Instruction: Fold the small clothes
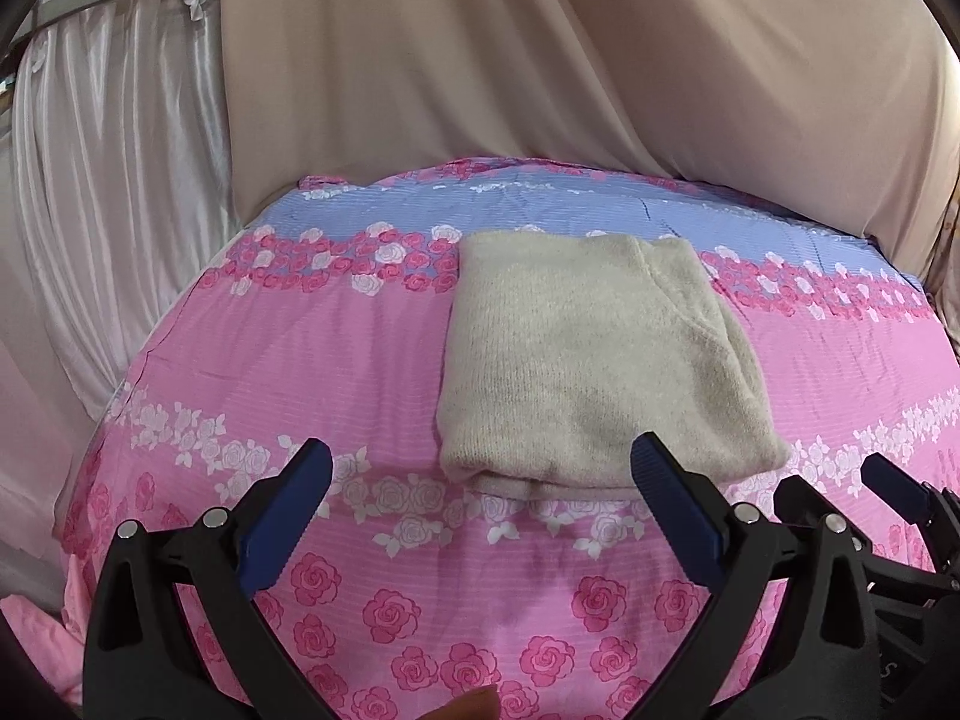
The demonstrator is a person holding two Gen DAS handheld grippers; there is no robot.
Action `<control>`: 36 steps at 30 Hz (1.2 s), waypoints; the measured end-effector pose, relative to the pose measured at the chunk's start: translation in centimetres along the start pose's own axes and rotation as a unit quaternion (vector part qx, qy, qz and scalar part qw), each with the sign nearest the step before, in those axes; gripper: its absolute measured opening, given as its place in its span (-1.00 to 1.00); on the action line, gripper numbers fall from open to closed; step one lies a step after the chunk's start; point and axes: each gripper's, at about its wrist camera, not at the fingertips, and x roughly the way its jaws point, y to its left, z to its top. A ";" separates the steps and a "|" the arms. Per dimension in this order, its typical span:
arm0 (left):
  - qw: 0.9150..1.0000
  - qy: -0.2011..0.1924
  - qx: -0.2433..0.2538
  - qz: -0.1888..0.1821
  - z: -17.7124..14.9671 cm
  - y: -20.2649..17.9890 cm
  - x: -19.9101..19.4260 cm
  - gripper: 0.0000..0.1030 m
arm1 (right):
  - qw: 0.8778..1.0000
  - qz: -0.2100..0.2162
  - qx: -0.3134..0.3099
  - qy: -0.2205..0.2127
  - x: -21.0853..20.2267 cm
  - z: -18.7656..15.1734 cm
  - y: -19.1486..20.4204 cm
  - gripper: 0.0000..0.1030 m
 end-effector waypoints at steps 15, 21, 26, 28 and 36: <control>1.000 0.009 0.002 0.006 -0.3 -0.1 0.2 0.89 | 1.000 -0.004 0.002 0.006 0.2 -0.2 0.0 0.64; 1.000 0.011 0.002 0.008 -0.4 0.0 0.3 0.89 | 1.000 -0.005 0.001 0.007 0.2 -0.1 0.1 0.64; 1.000 0.012 0.002 0.008 -0.4 0.1 0.3 0.89 | 1.000 -0.007 0.002 0.008 0.4 -0.4 0.0 0.64; 1.000 0.014 0.001 0.009 -0.5 0.1 0.5 0.89 | 1.000 -0.008 0.002 0.009 0.5 -0.4 0.1 0.64; 1.000 0.017 0.000 0.011 -0.7 0.2 0.7 0.89 | 1.000 -0.009 0.001 0.013 0.6 -0.5 0.0 0.64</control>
